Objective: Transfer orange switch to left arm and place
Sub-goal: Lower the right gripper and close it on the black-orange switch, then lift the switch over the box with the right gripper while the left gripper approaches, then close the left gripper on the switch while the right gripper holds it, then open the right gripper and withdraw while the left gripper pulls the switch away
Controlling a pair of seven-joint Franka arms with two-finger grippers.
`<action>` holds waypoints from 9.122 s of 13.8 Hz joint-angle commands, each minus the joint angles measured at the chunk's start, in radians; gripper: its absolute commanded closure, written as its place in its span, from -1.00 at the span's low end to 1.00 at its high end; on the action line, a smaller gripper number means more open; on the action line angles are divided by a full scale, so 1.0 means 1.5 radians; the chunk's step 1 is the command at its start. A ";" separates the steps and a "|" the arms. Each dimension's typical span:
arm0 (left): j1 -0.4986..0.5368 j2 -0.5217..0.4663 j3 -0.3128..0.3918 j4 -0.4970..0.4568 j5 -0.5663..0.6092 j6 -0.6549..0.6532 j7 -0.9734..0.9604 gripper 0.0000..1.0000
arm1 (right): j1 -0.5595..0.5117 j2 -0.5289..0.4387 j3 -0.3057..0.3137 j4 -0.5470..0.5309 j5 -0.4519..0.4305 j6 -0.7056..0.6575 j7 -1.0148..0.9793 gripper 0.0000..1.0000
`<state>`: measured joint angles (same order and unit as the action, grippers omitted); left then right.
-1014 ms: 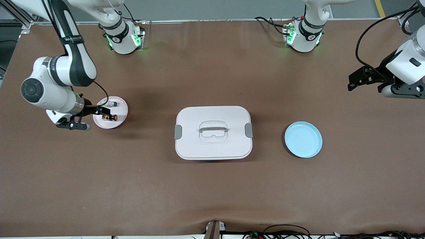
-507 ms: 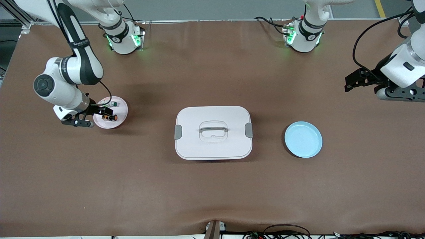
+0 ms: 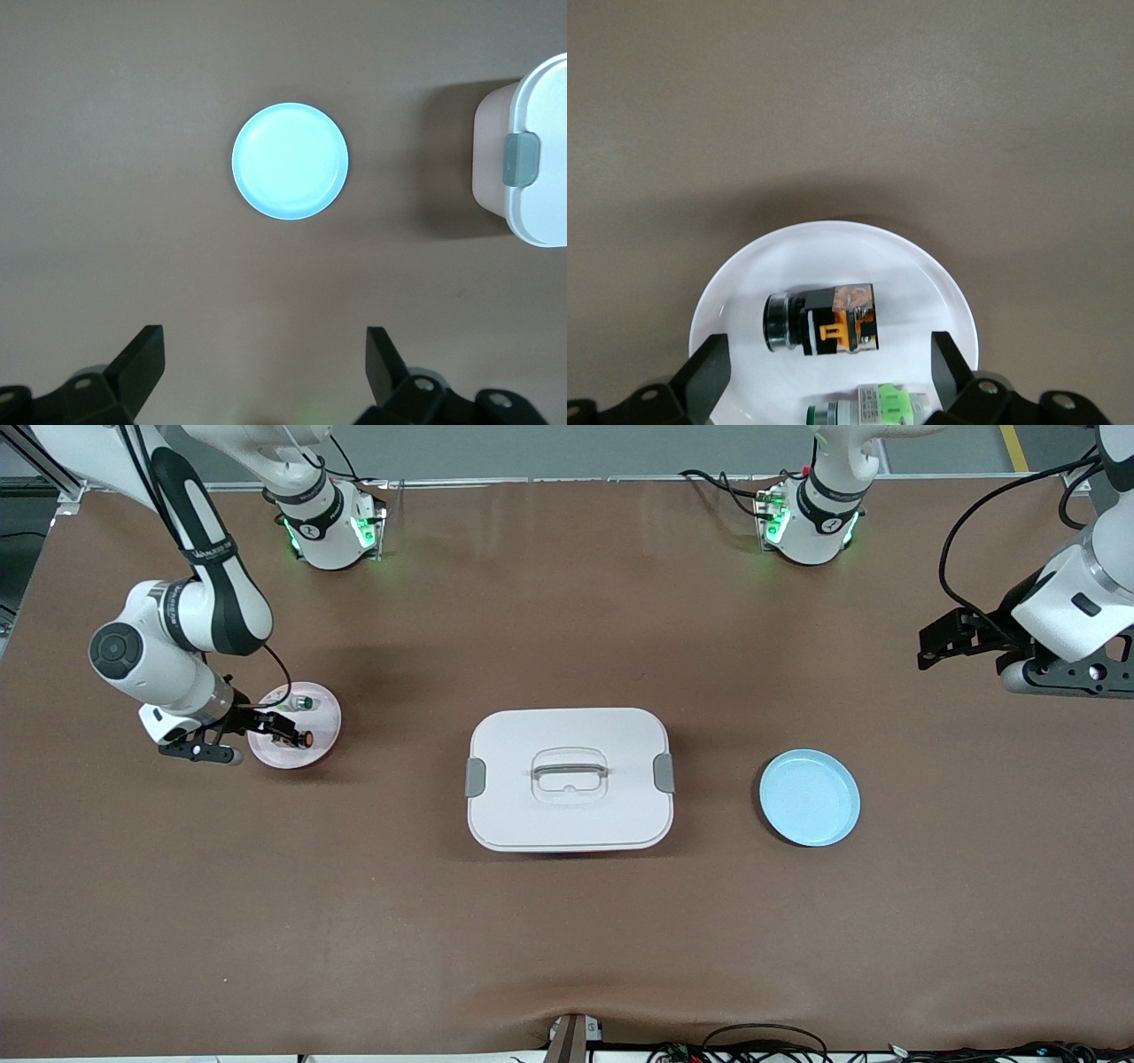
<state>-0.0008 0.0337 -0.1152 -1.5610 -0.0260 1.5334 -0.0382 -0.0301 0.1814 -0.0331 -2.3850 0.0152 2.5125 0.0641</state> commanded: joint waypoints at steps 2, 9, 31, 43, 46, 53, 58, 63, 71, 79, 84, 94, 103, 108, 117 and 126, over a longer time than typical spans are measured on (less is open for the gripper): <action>0.001 -0.001 -0.008 0.001 0.013 -0.007 0.007 -1.00 | -0.010 0.031 0.007 -0.011 -0.008 0.045 -0.004 -1.00; 0.002 -0.001 -0.011 0.002 0.013 -0.010 0.006 -1.00 | -0.003 0.046 0.009 -0.027 -0.001 0.060 -0.001 -1.00; -0.012 0.020 -0.035 0.039 0.037 0.001 -0.015 -1.00 | 0.010 0.055 0.011 -0.036 0.020 0.098 0.013 1.00; -0.037 0.057 -0.054 0.036 -0.112 0.036 -0.148 -1.00 | 0.021 -0.026 0.010 0.220 0.290 -0.444 0.141 1.00; -0.048 0.073 -0.054 0.034 -0.176 0.068 -0.148 -1.00 | 0.098 -0.023 0.016 0.327 0.295 -0.523 0.331 1.00; -0.078 0.088 -0.061 -0.002 -0.315 0.161 -0.148 -1.00 | 0.262 0.021 0.016 0.509 0.341 -0.534 0.681 1.00; -0.076 0.089 -0.106 -0.031 -0.408 0.216 -0.148 -1.00 | 0.326 0.117 0.015 0.643 0.396 -0.522 0.856 1.00; -0.077 0.089 -0.146 -0.063 -0.474 0.312 -0.145 -1.00 | 0.363 0.239 0.016 0.795 0.418 -0.447 1.021 1.00; -0.096 0.131 -0.189 -0.102 -0.505 0.473 -0.117 -1.00 | 0.405 0.266 0.016 0.824 0.429 -0.380 1.122 1.00; -0.114 0.156 -0.189 -0.091 -0.502 0.507 -0.116 -1.00 | 0.436 0.298 0.017 0.870 0.429 -0.326 1.192 1.00; -0.115 0.172 -0.189 -0.078 -0.496 0.517 -0.084 -1.00 | 0.435 0.301 0.021 0.880 0.429 -0.316 1.223 1.00; -0.126 0.180 -0.188 -0.078 -0.500 0.545 -0.079 -0.66 | 0.436 0.325 0.039 0.905 0.429 -0.263 1.305 1.00; -0.120 0.179 -0.188 -0.081 -0.494 0.543 -0.078 0.20 | 0.433 0.325 0.041 0.905 0.429 -0.264 1.304 1.00; -0.122 0.179 -0.188 -0.081 -0.496 0.543 -0.081 1.00 | 0.433 0.325 0.039 0.905 0.429 -0.265 1.304 1.00; -0.118 0.175 -0.188 -0.081 -0.494 0.542 -0.089 1.00 | 0.433 0.329 0.039 0.905 0.429 -0.262 1.297 -1.00; -0.079 0.138 -0.184 -0.090 -0.455 0.469 -0.082 1.00 | 0.380 0.328 0.047 0.906 0.430 -0.330 1.229 -1.00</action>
<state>-0.1608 0.2870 -0.3915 -1.6827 -0.7477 2.3110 -0.1700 0.5795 0.6551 0.0207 -1.0662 0.6472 2.0748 1.9498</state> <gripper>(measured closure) 0.595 0.000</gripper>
